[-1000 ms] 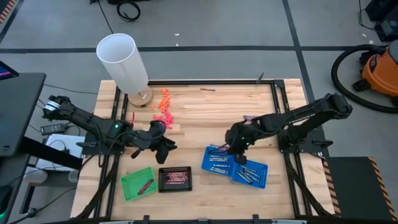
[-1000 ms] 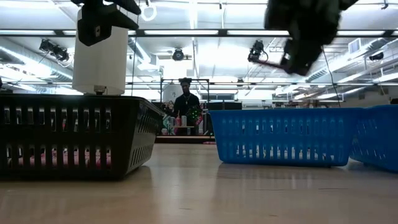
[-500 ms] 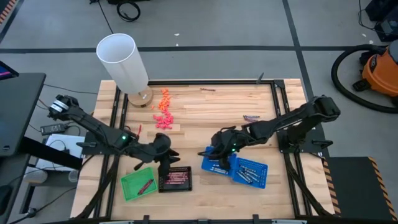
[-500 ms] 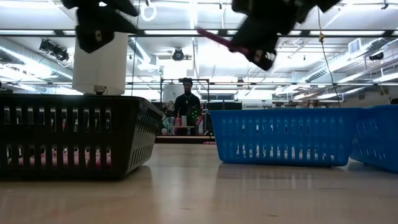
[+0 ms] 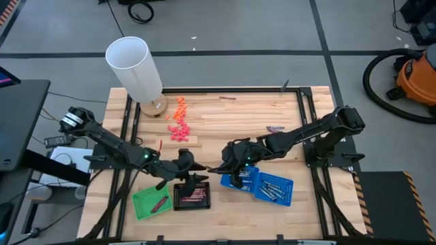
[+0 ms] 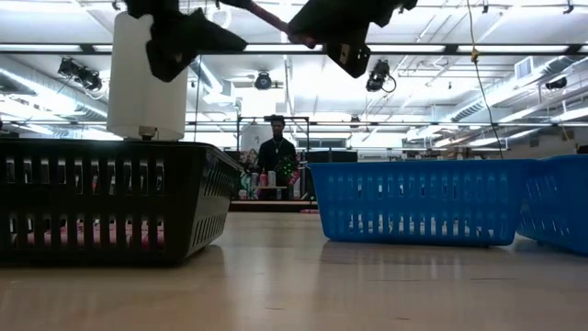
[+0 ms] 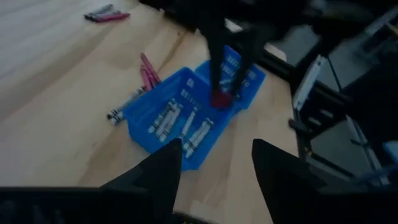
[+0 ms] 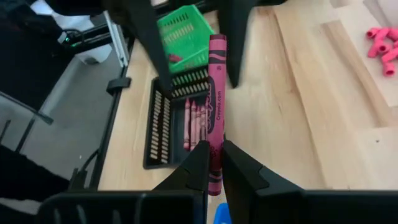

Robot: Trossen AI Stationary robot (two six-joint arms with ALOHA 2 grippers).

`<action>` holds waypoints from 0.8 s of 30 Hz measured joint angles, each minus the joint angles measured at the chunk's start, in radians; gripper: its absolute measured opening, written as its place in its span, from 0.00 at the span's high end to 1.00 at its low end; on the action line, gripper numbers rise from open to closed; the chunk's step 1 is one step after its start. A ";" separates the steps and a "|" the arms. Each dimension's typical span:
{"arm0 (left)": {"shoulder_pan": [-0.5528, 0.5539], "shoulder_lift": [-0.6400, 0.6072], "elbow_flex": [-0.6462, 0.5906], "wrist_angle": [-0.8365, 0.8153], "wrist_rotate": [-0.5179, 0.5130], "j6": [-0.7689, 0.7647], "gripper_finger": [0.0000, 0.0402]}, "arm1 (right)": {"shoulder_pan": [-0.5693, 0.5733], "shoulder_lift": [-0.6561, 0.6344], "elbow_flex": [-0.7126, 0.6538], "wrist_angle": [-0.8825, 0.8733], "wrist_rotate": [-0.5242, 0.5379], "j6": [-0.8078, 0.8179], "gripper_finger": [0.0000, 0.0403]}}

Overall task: Sort crayons
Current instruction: Put the red crayon into the green bin

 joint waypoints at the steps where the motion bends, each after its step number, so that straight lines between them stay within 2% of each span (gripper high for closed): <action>1: 0.008 0.006 0.000 0.010 -0.003 -0.004 0.48 | 0.000 0.002 0.001 0.004 0.000 0.000 0.90; 6: 0.032 0.012 0.001 0.093 -0.004 -0.005 0.50 | 0.000 0.002 0.001 0.004 0.000 0.000 0.90; 12: 0.057 0.013 0.001 0.101 0.004 0.002 0.55 | 0.001 0.002 0.001 0.003 0.000 -0.001 0.90; 18: 0.069 0.013 0.000 0.104 0.049 0.003 0.69 | 0.001 0.002 0.001 0.004 0.000 -0.008 0.90; 24: 0.070 0.013 0.001 0.108 0.059 0.003 0.88 | 0.001 0.002 0.001 0.002 0.002 -0.020 0.90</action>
